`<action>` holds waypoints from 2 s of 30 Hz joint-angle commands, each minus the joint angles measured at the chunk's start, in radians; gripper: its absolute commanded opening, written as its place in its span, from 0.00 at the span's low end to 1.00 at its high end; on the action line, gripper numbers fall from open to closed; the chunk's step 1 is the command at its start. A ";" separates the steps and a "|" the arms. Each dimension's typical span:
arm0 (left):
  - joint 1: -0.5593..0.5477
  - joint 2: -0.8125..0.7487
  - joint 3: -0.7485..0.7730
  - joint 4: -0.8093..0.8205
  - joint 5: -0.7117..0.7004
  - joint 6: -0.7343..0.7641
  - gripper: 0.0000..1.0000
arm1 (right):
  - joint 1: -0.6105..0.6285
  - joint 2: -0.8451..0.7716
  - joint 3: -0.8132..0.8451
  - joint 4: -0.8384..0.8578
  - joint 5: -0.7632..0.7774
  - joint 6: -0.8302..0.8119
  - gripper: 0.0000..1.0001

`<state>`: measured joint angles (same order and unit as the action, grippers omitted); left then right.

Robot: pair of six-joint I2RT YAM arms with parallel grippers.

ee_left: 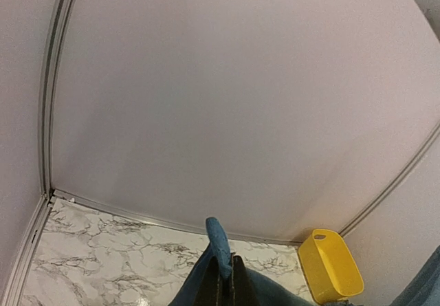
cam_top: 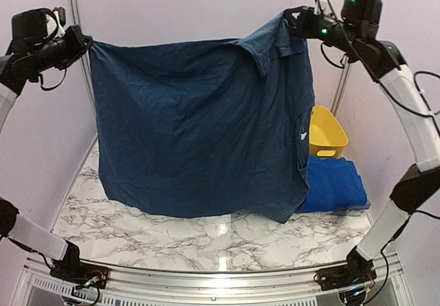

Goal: Fold and stack the mixed laundry pile
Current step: Flatten out the crumpled T-shirt at the center of the board.

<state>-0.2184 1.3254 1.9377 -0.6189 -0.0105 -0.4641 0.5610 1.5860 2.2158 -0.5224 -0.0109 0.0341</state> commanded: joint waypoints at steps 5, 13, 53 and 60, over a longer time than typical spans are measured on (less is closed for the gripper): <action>0.158 0.423 0.322 0.251 0.138 -0.155 0.00 | -0.192 0.374 0.353 0.288 -0.211 0.190 0.00; 0.196 0.474 0.413 0.518 0.170 -0.162 0.00 | -0.207 0.343 0.322 0.676 -0.192 0.206 0.00; 0.306 -0.545 -1.107 -0.020 0.043 -0.315 0.86 | 0.240 -0.365 -1.261 -0.126 -0.703 0.162 0.48; 0.286 -0.390 -1.027 -0.056 0.093 -0.206 0.99 | 0.159 -0.377 -1.194 -0.189 -0.533 0.143 0.81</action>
<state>0.0837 0.8150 0.9142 -0.6048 0.0772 -0.7284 0.7963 1.1934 0.9489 -0.6754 -0.6258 0.1944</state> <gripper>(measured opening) 0.989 0.804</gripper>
